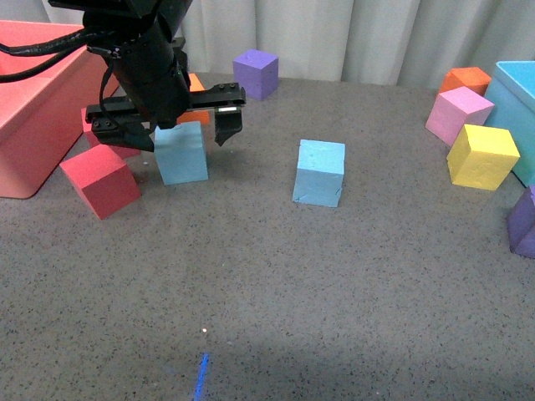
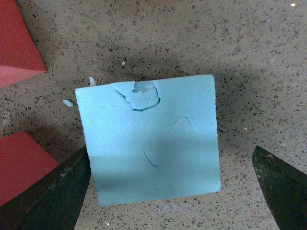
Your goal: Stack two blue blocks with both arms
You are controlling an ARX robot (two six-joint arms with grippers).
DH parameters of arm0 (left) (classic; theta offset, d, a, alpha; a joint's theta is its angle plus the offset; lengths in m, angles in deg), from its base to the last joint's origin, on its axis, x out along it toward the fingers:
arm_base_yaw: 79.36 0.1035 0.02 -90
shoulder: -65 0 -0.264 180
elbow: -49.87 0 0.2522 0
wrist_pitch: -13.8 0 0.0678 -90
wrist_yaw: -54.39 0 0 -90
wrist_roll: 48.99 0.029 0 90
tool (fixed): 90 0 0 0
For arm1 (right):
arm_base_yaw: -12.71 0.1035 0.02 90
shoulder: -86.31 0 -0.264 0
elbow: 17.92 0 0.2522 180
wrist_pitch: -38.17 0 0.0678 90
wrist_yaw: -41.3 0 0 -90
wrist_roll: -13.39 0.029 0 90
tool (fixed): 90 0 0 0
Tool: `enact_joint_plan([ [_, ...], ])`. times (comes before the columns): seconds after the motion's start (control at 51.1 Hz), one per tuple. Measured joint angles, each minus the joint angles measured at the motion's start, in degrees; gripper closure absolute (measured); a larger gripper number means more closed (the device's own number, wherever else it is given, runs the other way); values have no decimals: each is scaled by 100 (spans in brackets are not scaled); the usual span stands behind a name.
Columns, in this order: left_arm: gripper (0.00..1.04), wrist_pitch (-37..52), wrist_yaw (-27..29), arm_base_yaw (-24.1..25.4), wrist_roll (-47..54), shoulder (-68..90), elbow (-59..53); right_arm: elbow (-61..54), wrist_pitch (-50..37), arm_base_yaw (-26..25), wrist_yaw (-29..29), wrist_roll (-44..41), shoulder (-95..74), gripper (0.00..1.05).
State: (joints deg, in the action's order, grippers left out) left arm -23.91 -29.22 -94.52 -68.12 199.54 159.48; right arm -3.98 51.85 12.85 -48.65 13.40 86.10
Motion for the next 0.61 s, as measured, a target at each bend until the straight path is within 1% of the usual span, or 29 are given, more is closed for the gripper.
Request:
enact_joint_plan([
  [0.157, 7, -181, 157, -24, 83, 210, 186, 0, 0, 0, 2, 0, 0, 10],
  [0.235, 20, -214, 177, -24, 85, 282, 195, 0, 0, 0, 2, 0, 0, 10],
  [0.255, 26, -214, 186, -24, 85, 293, 195, 0, 0, 0, 2, 0, 0, 10],
  [0.313, 36, -205, 260, -24, 79, 295, 195, 0, 0, 0, 2, 0, 0, 10],
  [0.352, 41, -192, 269, -24, 72, 295, 195, 0, 0, 0, 2, 0, 0, 10],
  [0.49, 51, -170, 260, -28, 31, 278, 164, 0, 0, 0, 2, 0, 0, 10],
  [0.607, 55, -109, 247, -68, -7, 170, 15, 0, 0, 0, 2, 0, 0, 10],
])
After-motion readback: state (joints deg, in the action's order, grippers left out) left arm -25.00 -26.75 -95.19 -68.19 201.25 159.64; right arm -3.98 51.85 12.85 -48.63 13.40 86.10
